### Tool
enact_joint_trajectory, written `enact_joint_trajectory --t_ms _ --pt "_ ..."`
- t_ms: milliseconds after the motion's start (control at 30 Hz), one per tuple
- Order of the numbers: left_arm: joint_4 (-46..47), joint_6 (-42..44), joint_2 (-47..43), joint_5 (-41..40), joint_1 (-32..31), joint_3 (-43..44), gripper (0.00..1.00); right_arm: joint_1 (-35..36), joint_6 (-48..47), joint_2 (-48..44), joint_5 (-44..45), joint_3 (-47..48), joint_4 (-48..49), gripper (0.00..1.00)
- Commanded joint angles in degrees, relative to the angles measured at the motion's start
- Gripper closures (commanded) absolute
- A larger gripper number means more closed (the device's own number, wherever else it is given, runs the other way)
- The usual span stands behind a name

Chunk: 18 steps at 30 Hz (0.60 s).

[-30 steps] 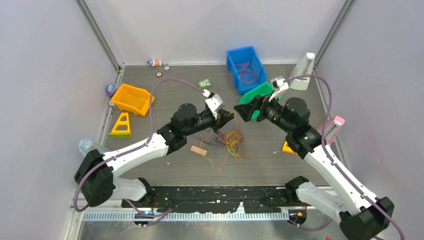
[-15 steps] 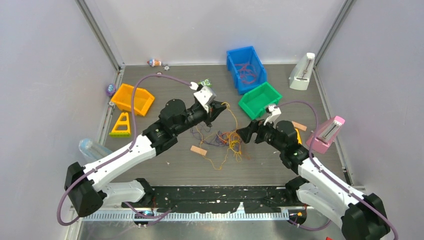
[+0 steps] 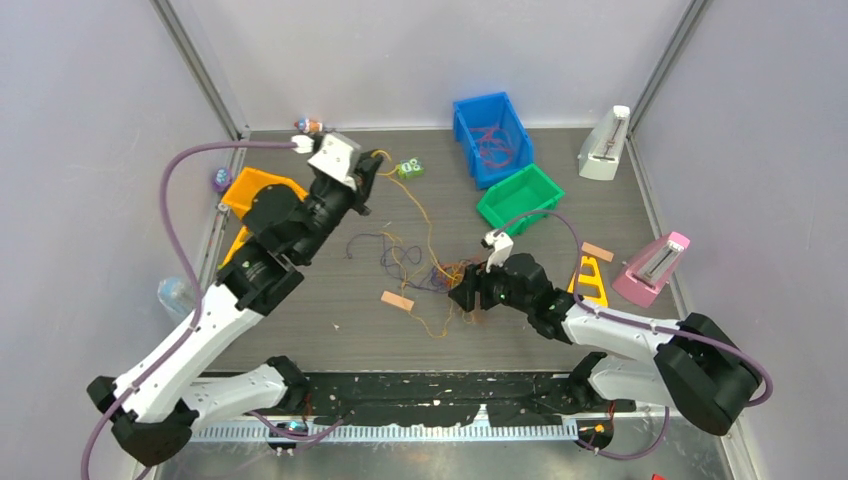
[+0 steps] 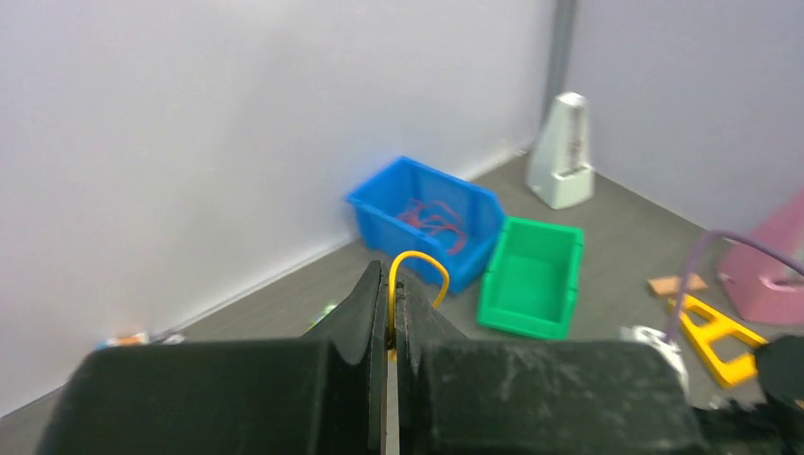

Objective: Untangle the cables
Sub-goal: Untie the cable.

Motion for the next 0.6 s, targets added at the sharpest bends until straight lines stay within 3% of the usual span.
enact_joint_trajectory --t_ms 0,133,367,567 --pt "-2.63 1.33 -3.77 -6.07 3.77 2.26 1.0 1.26 -1.77 0.65 2.79 1.38 5.42 0.34" --pt "-3.27 0.89 -5.89 -7.75 5.75 1.49 1.0 1.36 -2.57 -0.02 3.02 2.41 4.51 0.41" --pt "-4.9 0.75 -8.42 -9.87 7.78 0.42 1.0 1.39 -6.03 -1.1 4.7 6.98 -0.36 0.19" --pt "-5.51 0.76 -9.59 -9.51 7.92 0.29 1.0 2.18 -9.8 2.32 6.48 11.9 -2.89 0.17"
